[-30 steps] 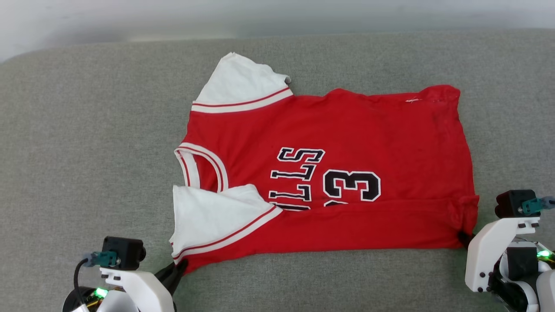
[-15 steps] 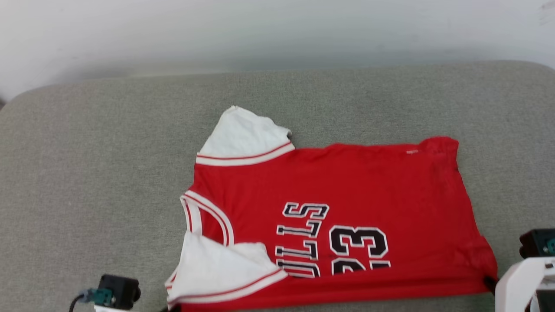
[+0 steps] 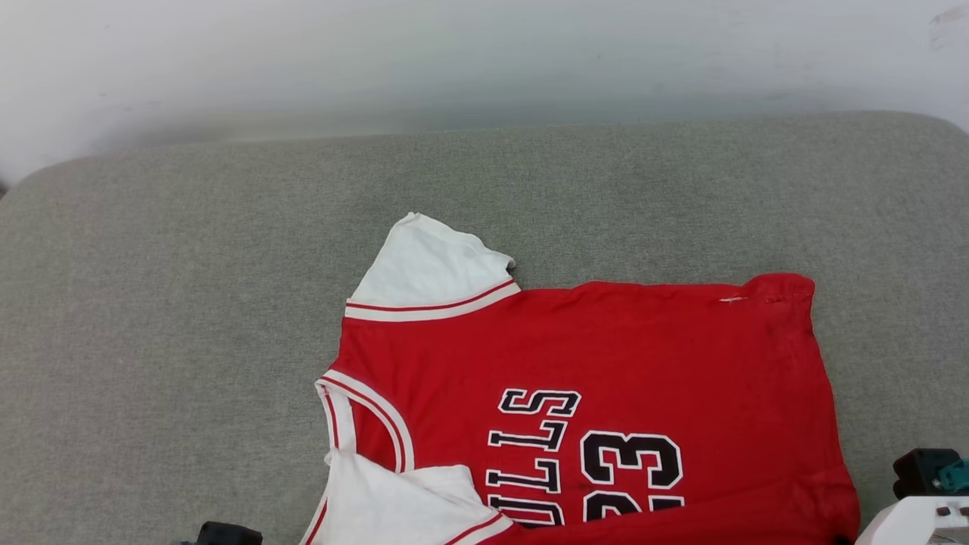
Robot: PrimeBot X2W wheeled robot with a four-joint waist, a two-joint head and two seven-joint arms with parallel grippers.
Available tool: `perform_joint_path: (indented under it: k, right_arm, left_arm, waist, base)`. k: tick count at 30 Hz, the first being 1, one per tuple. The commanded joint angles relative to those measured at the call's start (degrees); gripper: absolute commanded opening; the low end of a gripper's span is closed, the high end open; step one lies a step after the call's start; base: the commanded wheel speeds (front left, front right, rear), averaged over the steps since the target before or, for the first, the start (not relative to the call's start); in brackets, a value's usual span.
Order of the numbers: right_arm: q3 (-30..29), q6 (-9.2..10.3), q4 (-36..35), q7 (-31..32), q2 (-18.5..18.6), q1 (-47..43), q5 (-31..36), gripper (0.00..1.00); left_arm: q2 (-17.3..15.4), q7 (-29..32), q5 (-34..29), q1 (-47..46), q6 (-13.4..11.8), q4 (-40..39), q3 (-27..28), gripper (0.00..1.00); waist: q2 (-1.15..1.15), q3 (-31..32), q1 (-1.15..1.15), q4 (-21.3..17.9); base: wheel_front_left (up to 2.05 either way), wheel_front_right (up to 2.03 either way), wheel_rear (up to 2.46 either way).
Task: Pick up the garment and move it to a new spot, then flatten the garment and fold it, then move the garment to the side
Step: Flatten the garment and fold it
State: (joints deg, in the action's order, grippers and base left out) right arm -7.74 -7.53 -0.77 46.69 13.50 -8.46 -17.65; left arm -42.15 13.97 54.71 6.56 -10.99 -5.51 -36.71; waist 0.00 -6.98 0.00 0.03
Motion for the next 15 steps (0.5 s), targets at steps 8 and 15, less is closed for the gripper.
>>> perform_joint_path:
  k: [8, 15]
  right_arm:
    - [1.51, 0.06, 1.68, -3.1, 0.13, 2.18, -1.48, 1.0]
    - [0.44, 0.06, -2.37, -10.47, 0.51, 5.19, -3.81, 1.0]
  left_arm:
    - [2.19, -5.12, -1.04, -2.74, 1.13, 3.1, 1.73, 1.0]
    - [3.86, -14.94, -2.93, -5.28, 1.0, 1.76, 6.36, 1.0]
  waist:
    - [0.0, 1.33, 0.0, -0.53]
    - [0.0, 2.65, 0.0, -1.11]
  base:
    - [0.0, 0.0, 0.0]
    - [0.0, 0.0, 0.0]
